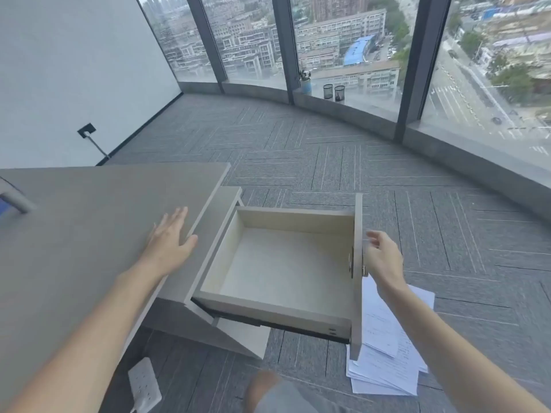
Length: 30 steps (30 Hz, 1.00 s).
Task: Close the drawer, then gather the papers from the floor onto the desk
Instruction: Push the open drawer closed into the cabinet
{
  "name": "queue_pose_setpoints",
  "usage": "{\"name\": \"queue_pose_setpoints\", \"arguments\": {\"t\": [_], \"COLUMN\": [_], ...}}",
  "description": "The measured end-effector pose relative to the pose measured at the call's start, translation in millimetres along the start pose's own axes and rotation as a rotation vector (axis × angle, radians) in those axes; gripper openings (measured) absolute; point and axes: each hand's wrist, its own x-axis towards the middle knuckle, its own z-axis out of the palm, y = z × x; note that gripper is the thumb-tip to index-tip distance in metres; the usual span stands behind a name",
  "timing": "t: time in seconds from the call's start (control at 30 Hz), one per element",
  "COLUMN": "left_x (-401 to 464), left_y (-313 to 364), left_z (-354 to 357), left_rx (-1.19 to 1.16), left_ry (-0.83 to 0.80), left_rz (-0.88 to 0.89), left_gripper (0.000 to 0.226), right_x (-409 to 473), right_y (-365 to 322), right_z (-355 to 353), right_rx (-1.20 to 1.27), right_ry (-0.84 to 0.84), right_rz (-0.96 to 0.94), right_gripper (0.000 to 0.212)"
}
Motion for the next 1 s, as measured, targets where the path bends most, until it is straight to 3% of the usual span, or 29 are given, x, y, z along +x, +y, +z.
{"name": "queue_pose_setpoints", "arguments": {"t": [0.13, 0.4, 0.6, 0.77, 1.0], "left_x": [2, 5, 8, 9, 9], "left_y": [-10, -8, -11, -12, -14], "left_z": [7, 12, 14, 15, 12], "left_rx": [0.042, 0.095, 0.123, 0.120, 0.043], "left_ry": [-0.047, -0.031, -0.028, -0.029, -0.015], "left_rz": [-0.018, -0.030, -0.030, -0.029, -0.017], "left_gripper": [0.069, 0.062, 0.062, 0.062, 0.063], "right_x": [1, 20, 23, 25, 23], "right_y": [14, 38, 44, 37, 30], "right_z": [-1, -11, -19, -13, 13], "right_rx": [0.078, 0.164, 0.096, 0.006, 0.103], "right_ry": [-0.110, -0.254, -0.362, -0.479, -0.580], "right_rz": [0.123, 0.257, 0.249, 0.239, 0.192], "right_gripper": [0.053, 0.033, 0.017, 0.022, 0.020]}}
